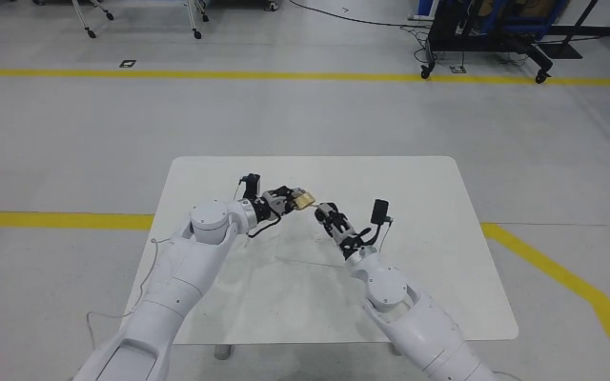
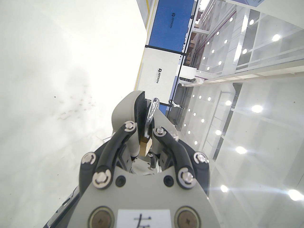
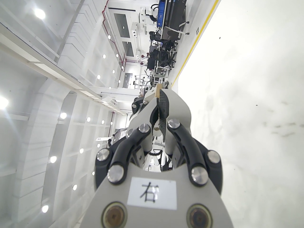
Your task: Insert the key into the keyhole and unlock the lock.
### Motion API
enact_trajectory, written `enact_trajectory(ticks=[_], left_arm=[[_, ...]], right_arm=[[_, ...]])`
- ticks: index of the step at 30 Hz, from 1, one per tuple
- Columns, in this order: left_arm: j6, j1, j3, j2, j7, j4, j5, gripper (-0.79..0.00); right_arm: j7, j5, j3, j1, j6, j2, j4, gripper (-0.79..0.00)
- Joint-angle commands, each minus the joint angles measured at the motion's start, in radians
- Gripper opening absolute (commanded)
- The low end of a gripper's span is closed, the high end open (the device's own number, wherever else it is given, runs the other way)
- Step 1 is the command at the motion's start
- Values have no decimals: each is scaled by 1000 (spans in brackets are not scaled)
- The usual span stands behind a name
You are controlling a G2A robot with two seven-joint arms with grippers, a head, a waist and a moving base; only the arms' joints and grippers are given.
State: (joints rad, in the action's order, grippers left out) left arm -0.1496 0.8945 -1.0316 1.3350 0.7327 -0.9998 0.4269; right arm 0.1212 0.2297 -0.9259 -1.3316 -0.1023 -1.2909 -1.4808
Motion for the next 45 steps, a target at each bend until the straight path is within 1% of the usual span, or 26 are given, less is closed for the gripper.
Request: enact_trajectory(ticks=[1,8,12,16,22,24,26,27,30,34,36,43,45], left_arm=[[-2,0,-1,0,1,0,1,-785],[-1,-4,-2,2,0,8,3,-785],[-4,-7,-3,3,2,13,5,-785],[-7,-9,-3,4,1,18,7,-785],[-4,-11,-2,6,2,21,5,-785],[-3,-11,-3,6,3,21,5,-785],[-5,-11,-7,5,3,25,7,-785],[-8,-11,-8,5,6,26,7,-785],[-28,-16,-4,4,32,30,4,-785],[-51,-26,9,6,60,40,-3,-785],[-57,-31,16,9,68,47,-2,-785],[-65,-45,24,13,82,70,1,-785],[-66,-48,25,14,84,75,1,-785]], right_arm=[[13,-13,1,-1,2,-3,0,-785],[54,-57,18,-2,17,-18,-3,-785],[55,-73,28,-3,22,-26,-2,-785],[47,-83,31,-6,17,-32,1,-785],[3,-74,28,-10,7,-38,5,-785],[-3,-86,22,-14,-10,-39,3,-785],[6,-140,9,-22,-52,-35,4,-785],[29,-169,0,-31,-73,-33,4,-785],[49,-266,-19,-48,-132,-27,1,-785],[117,-400,-28,-68,-175,-25,-1,-785],[156,-475,-21,-69,-165,-27,6,-785],[205,-597,27,-39,-68,-48,51,-785],[222,-610,36,-36,-56,-54,59,-785]])
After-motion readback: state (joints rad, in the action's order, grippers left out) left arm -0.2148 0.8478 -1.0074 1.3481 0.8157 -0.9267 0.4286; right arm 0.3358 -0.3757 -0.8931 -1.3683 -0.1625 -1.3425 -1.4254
